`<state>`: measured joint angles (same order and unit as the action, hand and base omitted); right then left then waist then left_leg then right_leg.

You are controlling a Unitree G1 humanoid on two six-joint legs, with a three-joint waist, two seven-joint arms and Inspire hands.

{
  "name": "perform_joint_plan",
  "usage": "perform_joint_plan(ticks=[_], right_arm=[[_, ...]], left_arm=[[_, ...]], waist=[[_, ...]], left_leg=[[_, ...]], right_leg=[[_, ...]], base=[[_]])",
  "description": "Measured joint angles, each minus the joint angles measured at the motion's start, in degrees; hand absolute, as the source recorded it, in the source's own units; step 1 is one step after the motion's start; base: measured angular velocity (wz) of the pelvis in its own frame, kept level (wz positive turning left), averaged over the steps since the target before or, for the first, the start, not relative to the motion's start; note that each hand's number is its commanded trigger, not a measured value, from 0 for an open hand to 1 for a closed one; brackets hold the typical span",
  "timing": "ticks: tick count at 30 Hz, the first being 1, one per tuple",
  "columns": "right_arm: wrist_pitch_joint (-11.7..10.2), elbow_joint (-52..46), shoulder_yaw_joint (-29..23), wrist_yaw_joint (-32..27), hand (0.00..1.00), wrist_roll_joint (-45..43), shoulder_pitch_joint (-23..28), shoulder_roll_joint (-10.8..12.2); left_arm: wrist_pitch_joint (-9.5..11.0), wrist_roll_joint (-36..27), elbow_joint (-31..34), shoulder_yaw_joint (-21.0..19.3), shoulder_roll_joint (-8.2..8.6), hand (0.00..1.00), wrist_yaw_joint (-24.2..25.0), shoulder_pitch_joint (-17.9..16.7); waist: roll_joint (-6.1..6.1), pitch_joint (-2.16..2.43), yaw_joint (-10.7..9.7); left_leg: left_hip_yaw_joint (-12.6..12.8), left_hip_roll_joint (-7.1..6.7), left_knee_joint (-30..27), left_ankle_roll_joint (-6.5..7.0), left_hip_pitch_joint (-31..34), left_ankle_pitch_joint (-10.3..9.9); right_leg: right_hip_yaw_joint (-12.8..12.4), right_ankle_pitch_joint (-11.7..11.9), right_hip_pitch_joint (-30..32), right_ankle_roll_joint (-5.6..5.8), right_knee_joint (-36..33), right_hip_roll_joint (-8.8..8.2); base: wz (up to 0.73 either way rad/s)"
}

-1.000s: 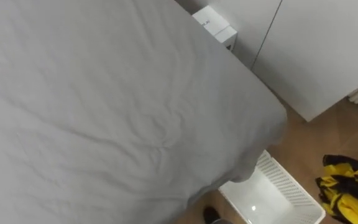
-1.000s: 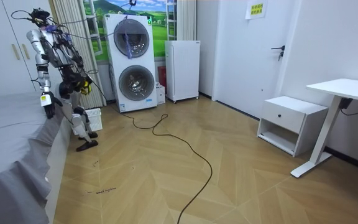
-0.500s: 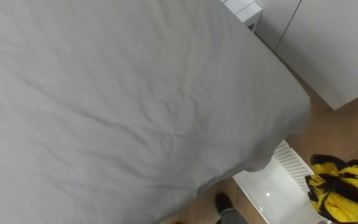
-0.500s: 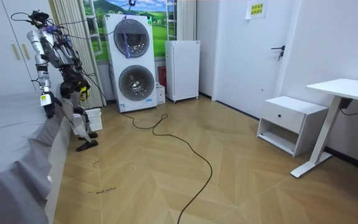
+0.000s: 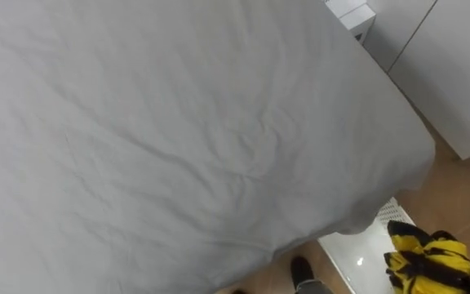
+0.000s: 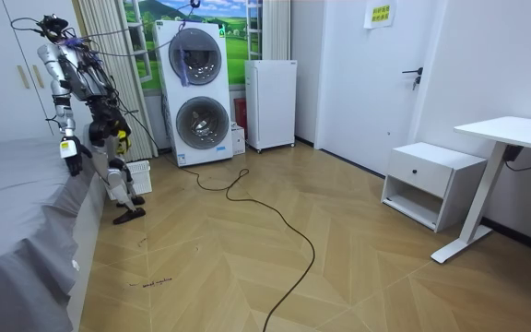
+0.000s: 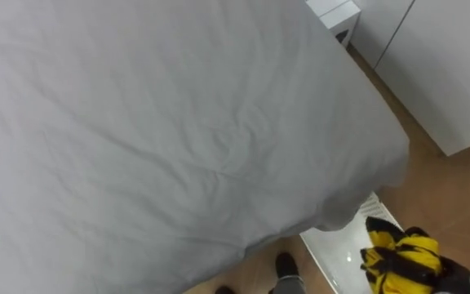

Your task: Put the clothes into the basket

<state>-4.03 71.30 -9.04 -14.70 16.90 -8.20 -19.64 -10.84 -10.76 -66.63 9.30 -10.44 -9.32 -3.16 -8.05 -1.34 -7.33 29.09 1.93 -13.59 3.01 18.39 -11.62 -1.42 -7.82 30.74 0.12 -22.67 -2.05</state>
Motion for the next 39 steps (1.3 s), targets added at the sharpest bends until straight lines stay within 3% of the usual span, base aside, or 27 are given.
perform_joint_plan(ticks=[19, 28, 31, 33, 39], right_arm=[[0.4, 2.1, 0.0, 3.6, 0.0, 2.0, 1.2, 1.1], [0.5, 2.1, 0.4, 2.9, 0.0, 3.2, 3.9, 1.6], [0.4, 1.4, 0.2, 2.4, 0.0, 4.0, 4.7, 1.8], [0.4, 1.1, -0.3, 1.1, 0.0, 4.4, 6.1, 2.6], [0.9, -0.1, -0.1, 1.1, 0.0, 5.9, 10.0, 5.6]], left_arm=[[1.1, -1.0, -0.3, 0.4, 0.01, 0.0, 0.3, -0.2], [1.1, -0.9, -0.1, 0.4, -0.09, 0.0, 1.1, -0.9], [1.1, -0.9, 1.6, -1.0, -0.49, 0.0, 1.1, -2.9], [1.1, -0.7, 3.4, -3.5, -0.62, 0.0, 0.9, -4.2], [1.1, 3.6, 4.4, -5.7, -0.65, 0.0, -0.3, -5.8]], waist=[[0.25, -0.14, -0.3], [0.53, -0.13, -0.2], [1.58, 0.07, -0.2], [2.72, 0.14, -0.2], [4.97, 0.8, 0.1]], left_leg=[[-1.6, -0.67, 0.0, 0.25, -0.7, 0.2], [-4.6, -0.78, 1.1, 0.23, -5.0, 0.2], [-5.1, -0.76, 2.1, 0.04, -7.3, 0.3], [-6.6, -0.64, 2.6, -0.13, -9.1, 0.4], [-10.4, -0.62, 4.0, -0.44, -13.7, 0.6]], right_leg=[[0.7, -0.6, -1.1, 0.38, -0.2, -0.73], [3.0, -0.9, -6.9, 0.35, 1.7, -0.9], [3.4, -1.0, -9.6, 0.39, 2.9, -0.7], [4.8, -0.9, -12.5, 0.35, 4.4, -0.68], [8.7, -0.7, -20.5, 0.58, 9.0, -0.55]], base=[[0.03], [0.12], [0.09], [0.28], [0.34]])
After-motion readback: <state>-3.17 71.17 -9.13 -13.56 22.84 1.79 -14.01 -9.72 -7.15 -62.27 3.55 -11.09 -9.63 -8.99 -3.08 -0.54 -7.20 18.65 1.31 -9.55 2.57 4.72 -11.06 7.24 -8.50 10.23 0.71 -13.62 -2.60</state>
